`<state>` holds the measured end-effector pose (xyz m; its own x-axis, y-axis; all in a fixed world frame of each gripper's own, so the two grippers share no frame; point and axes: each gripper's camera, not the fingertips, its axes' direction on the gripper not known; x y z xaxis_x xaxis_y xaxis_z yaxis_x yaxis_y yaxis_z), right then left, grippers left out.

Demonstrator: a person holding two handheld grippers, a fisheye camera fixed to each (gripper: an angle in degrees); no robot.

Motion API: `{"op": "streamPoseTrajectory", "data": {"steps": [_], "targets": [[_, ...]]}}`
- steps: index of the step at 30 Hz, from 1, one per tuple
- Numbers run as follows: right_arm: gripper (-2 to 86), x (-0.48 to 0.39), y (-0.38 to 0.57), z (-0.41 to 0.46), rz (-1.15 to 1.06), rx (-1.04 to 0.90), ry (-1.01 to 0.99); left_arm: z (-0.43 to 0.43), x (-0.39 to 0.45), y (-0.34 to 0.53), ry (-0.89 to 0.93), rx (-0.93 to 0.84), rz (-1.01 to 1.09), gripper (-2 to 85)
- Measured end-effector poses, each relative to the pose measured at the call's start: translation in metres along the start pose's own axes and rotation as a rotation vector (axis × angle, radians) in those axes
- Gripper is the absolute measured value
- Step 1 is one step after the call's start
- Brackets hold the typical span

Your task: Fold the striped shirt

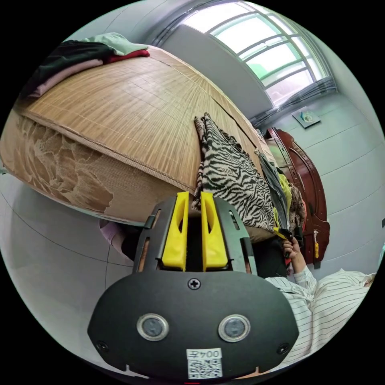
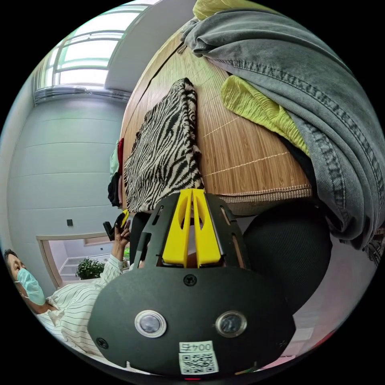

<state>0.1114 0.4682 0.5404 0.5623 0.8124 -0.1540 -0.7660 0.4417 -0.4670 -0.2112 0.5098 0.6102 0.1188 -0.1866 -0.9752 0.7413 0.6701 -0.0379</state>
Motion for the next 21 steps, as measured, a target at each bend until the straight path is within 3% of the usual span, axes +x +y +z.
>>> {"op": "streamPoseTrajectory", "data": {"steps": [6,10,15,18,21], "targets": [[8.9,-0.009,0.021,-0.012,0.054,0.160,0.010,0.004,0.003,0.008,0.117,0.068,-0.022,9.1],[12.0,-0.012,0.028,-0.004,0.064,0.159,0.065,0.007,0.006,0.015,0.142,0.106,-0.040,9.5],[12.4,-0.017,0.033,0.003,0.082,0.155,0.065,0.018,0.020,0.015,0.011,0.084,-0.044,3.0],[12.3,-0.020,0.039,0.000,0.088,0.165,0.060,0.010,0.058,0.015,-0.081,0.110,0.056,2.4],[12.0,-0.017,0.039,0.008,0.104,0.124,0.070,0.006,0.111,0.016,-0.063,0.135,0.188,3.5]]}}
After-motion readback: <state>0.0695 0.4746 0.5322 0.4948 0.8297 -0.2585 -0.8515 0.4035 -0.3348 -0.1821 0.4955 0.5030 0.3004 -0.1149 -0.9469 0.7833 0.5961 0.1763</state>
